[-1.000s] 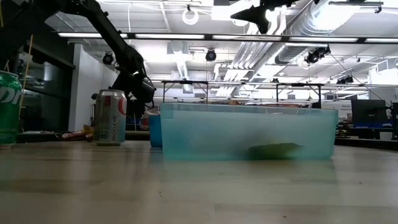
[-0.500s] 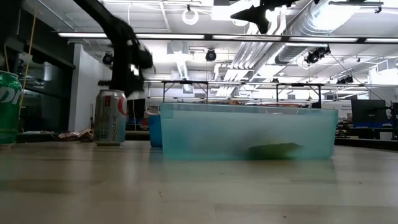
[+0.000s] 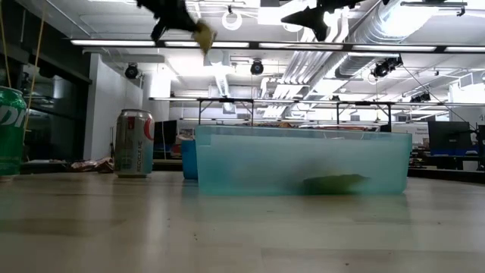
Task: Sort candy
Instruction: Put the yellow candy into the green bin
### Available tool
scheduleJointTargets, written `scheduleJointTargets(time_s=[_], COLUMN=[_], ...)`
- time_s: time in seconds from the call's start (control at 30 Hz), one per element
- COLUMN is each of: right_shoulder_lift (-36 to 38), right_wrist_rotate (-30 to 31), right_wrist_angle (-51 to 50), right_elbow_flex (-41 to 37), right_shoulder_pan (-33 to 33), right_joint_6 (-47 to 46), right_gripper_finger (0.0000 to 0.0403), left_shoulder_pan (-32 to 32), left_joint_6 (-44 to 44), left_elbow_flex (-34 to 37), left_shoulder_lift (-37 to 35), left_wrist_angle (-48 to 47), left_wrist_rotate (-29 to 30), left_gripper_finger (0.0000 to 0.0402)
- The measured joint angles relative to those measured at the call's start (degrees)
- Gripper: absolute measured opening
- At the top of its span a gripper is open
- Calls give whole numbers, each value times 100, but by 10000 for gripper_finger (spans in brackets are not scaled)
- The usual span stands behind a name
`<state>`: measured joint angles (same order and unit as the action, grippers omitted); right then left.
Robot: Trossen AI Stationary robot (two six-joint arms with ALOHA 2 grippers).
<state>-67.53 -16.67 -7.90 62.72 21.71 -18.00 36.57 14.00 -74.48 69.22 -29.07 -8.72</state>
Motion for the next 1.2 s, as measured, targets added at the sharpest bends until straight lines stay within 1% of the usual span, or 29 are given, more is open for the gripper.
scheduleJointTargets(time_s=[0.07, 0.13, 0.23, 0.37, 0.43, 0.5, 0.6, 0.73, 0.93, 1.0, 1.07, 1.13, 1.2], right_shoulder_lift=[0, 0, 0, 0, 0, 0, 0, 0, 0, 3, 30, 54, 83], right_wrist_rotate=[0, 0, 0, -7, -9, -9, -9, -9, -9, -9, -9, -9, -8], right_wrist_angle=[28, 92, 192, 299, 299, 299, 299, 299, 306, 323, 343, 413, 400], right_elbow_flex=[0, 0, 0, 0, 0, 0, 0, 0, 0, 0, 0, 0, -2], right_shoulder_pan=[0, -1, -42, -138, -173, -201, -201, -199, -199, -199, -195, -195, -175], right_joint_6=[0, 0, 8, 49, 50, 50, 50, 104, 114, 105, 105, 103, 111], right_gripper_finger=[224, 224, 224, 224, 224, 224, 224, 224, 224, 224, 224, 224, 224], left_shoulder_pan=[-491, -1034, -1767, -2582, -2898, -3120, -3320, -3376, -3376, -3376, -3375, -3376, -3374], left_joint_6=[116, 243, 662, 1294, 1435, 1546, 1580, 1693, 1731, 1536, 1143, 699, 244], left_elbow_flex=[365, 870, 1716, 2711, 3030, 3181, 3196, 3197, 3142, 2917, 2548, 2117, 1675], left_shoulder_lift=[-232, -443, -646, -654, -566, -446, -273, -100, -71, -45, 65, 308, 645], left_wrist_angle=[599, 1289, 2535, 4320, 5106, 5517, 5597, 5595, 5502, 5144, 4440, 3631, 3068], left_wrist_rotate=[-23, -23, -31, 22, 84, 187, 435, 460, 451, 430, 385, 302, 68], left_gripper_finger=[0, 0, 0, 0, 0, 0, 0, 0, 0, 0, 0, 0, 0])
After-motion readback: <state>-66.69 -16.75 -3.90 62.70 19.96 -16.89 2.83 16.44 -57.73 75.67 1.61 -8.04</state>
